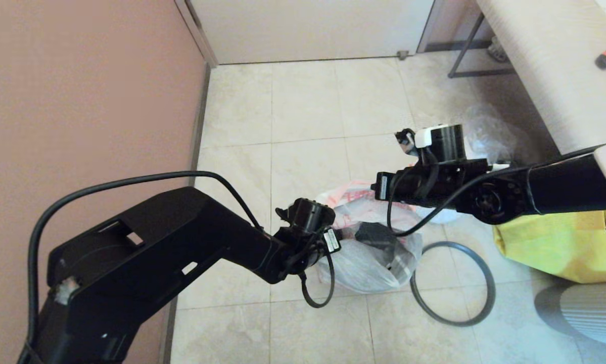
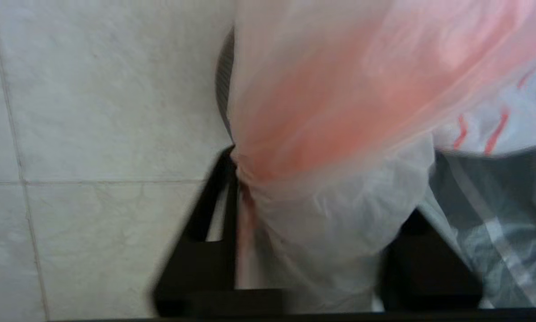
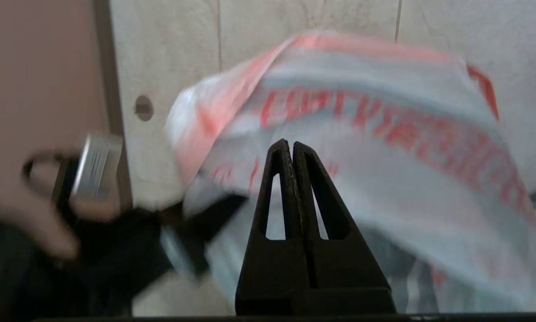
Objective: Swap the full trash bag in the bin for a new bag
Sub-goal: Put the new garbage bag on the trash can
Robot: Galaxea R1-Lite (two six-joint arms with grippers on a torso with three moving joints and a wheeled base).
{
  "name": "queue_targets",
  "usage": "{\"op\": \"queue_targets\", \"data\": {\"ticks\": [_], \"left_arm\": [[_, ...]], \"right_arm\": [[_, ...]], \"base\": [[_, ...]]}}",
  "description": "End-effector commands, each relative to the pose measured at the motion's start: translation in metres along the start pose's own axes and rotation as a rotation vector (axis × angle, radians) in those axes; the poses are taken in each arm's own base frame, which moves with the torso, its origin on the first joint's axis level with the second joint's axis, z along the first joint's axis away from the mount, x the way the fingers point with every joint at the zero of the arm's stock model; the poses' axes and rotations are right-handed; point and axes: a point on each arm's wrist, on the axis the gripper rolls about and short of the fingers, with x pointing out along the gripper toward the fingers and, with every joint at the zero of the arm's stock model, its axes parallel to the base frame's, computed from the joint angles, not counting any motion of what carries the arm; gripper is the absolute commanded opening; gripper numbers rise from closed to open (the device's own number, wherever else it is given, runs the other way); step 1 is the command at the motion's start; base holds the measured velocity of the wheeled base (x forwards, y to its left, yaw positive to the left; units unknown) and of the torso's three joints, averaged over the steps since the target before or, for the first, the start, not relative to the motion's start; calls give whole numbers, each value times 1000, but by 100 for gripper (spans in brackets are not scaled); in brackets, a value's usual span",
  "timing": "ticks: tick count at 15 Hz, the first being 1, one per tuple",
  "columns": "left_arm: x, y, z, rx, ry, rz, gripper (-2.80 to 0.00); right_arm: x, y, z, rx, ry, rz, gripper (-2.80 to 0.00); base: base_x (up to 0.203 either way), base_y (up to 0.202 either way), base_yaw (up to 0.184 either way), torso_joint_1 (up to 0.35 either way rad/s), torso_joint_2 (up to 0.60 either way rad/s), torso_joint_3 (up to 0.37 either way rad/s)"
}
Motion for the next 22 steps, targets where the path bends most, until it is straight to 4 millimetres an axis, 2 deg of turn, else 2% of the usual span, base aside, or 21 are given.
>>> {"op": "queue_targets", "data": {"ticks": [1, 3, 8, 10, 12, 13, 14, 15, 17, 19, 22], "left_arm": [[0, 7, 8, 1, -15, 17, 0], [-16, 11, 24, -6, -42, 17, 0], [-92, -6, 65, 50, -148, -78, 0], [-114, -19, 55, 112, -137, -126, 0], [-117, -24, 47, 151, -124, -136, 0], [-122, -25, 49, 150, -133, -145, 0], [-130, -27, 52, 156, -143, -159, -280], [-136, -29, 52, 180, -142, -175, -280], [-129, -30, 43, 235, -113, -183, -280], [-111, -30, 36, 289, -57, -228, -280], [-78, -22, 35, 338, -38, -201, -280]], "right_arm": [[-29, 6, 4, -2, -24, 14, -280], [-37, 4, -4, -1, -4, -1, -280], [-40, 3, -12, -5, 6, -56, -280], [-39, 1, -18, -6, 25, -67, -280], [-39, -1, -24, -5, 41, -77, -280], [-38, -1, -25, -5, 46, -79, -280], [-39, -2, -27, -5, 50, -83, -280], [-38, -3, -27, -5, 52, -88, -280], [-38, -3, -27, -7, 48, -100, -280], [-37, -5, -28, -7, 48, -108, -280], [-37, -7, -28, -3, 49, -116, -280]], "base": [[0, 0, 0, 0, 0, 0], [0, 0, 0, 0, 0, 0], [0, 0, 0, 0, 0, 0], [0, 0, 0, 0, 0, 0], [0, 0, 0, 0, 0, 0], [0, 0, 0, 0, 0, 0], [0, 0, 0, 0, 0, 0], [0, 0, 0, 0, 0, 0], [0, 0, 0, 0, 0, 0], [0, 0, 0, 0, 0, 0], [0, 0, 0, 0, 0, 0]]}}
